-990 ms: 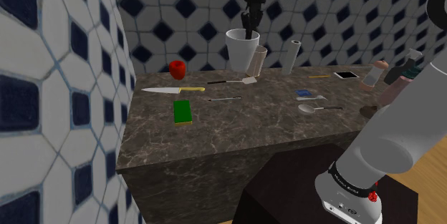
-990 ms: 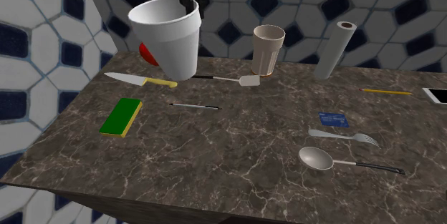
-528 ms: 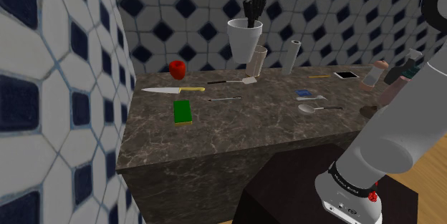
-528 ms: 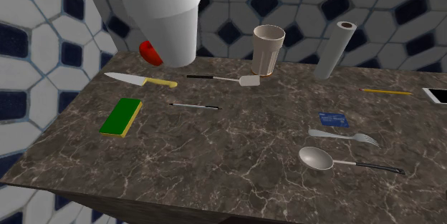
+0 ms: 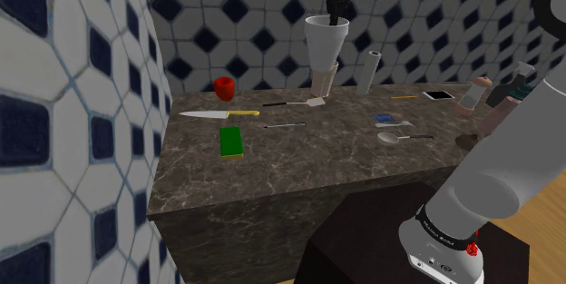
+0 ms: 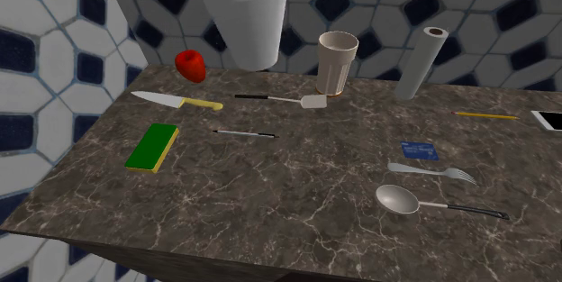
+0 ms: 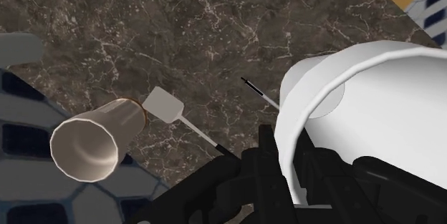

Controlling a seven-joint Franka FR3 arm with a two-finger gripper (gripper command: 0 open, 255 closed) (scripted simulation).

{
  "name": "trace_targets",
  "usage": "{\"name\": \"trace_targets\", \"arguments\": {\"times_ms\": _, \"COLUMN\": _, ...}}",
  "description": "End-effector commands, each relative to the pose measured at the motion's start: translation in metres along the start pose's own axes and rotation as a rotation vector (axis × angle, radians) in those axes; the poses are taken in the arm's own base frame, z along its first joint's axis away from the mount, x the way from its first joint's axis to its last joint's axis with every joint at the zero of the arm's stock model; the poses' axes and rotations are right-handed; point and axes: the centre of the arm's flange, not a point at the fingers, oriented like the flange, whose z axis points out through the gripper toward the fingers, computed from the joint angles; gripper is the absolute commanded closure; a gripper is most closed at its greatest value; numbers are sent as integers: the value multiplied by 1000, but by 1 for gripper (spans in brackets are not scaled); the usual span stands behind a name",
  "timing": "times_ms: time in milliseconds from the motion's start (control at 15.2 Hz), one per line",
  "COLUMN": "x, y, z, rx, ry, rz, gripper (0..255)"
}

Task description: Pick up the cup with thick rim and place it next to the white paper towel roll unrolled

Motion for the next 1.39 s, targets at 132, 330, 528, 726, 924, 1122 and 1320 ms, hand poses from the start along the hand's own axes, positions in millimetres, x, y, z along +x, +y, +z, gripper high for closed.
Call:
{"name": "trace_targets", "arguments": {"times_ms": 132, "x": -24, "y": 46, "z": 0, "rx": 0, "ry": 0, "rz": -1, "gripper": 255}}
{"name": "trace_targets", "arguments": {"times_ms": 330, "x": -41, "y": 81, "z": 0, "rx": 0, "ry": 0, "rz": -1, "gripper": 255}}
{"name": "trace_targets", "arguments": {"times_ms": 528, "x": -59, "y": 117, "z": -1, "rx": 0, "ry": 0, "rz": -1, "gripper": 255}}
{"name": "trace_targets", "arguments": {"times_ms": 726, "x": -76, "y": 152, "z": -1, "rx": 0, "ry": 0, "rz": -1, "gripper": 255}}
{"name": "trace_targets", "arguments": {"times_ms": 924, "x": -94, "y": 188, "z": -2, "rx": 0, "ry": 0, "rz": -1, "gripper": 255}}
{"name": "trace_targets", "arguments": {"times_ms": 1122, "x": -112, "y": 223, "z": -2, "rx": 0, "ry": 0, "rz": -1, "gripper": 255}}
{"name": "trace_targets", "arguments": {"times_ms": 1320, "x": -129, "y": 259, "z": -3, "rx": 0, "ry": 0, "rz": -1, "gripper": 255}}
